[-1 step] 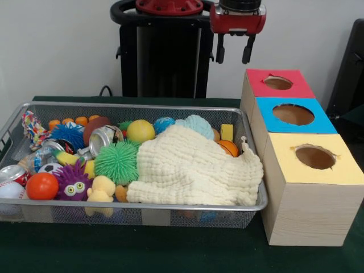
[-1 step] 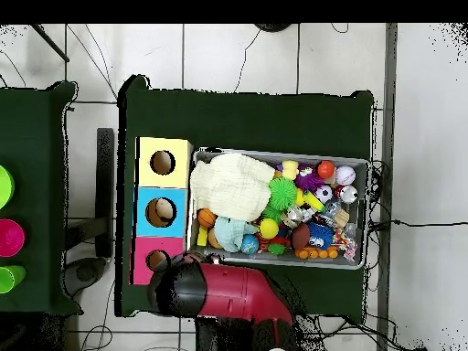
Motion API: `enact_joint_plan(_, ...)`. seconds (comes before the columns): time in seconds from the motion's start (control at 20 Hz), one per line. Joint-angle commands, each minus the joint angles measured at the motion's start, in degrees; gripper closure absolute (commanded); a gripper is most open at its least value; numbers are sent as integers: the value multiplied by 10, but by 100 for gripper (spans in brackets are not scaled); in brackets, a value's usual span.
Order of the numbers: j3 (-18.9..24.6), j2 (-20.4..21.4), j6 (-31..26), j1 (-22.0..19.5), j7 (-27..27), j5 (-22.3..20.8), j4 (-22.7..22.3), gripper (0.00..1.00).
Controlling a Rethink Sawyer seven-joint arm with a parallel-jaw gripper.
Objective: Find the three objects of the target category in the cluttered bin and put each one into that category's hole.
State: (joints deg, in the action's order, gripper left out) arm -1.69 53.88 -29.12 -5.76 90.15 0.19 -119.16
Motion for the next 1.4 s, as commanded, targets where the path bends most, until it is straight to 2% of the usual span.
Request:
enact_joint_plan(0.05,-16,-22,40,-26,137,31,29,0)
enact_joint_plan(0.25,-19,-20,9,-42,118,27,53,0)
enact_joint_plan(0.5,-4,-24,-14,-85,50,-6,88,0)
enact_joint_plan(0.8,18,-30,-37,-130,6,-23,114,0)
enact_joint_plan(1.4,76,-88,-42,-226,-71,-70,178,0)
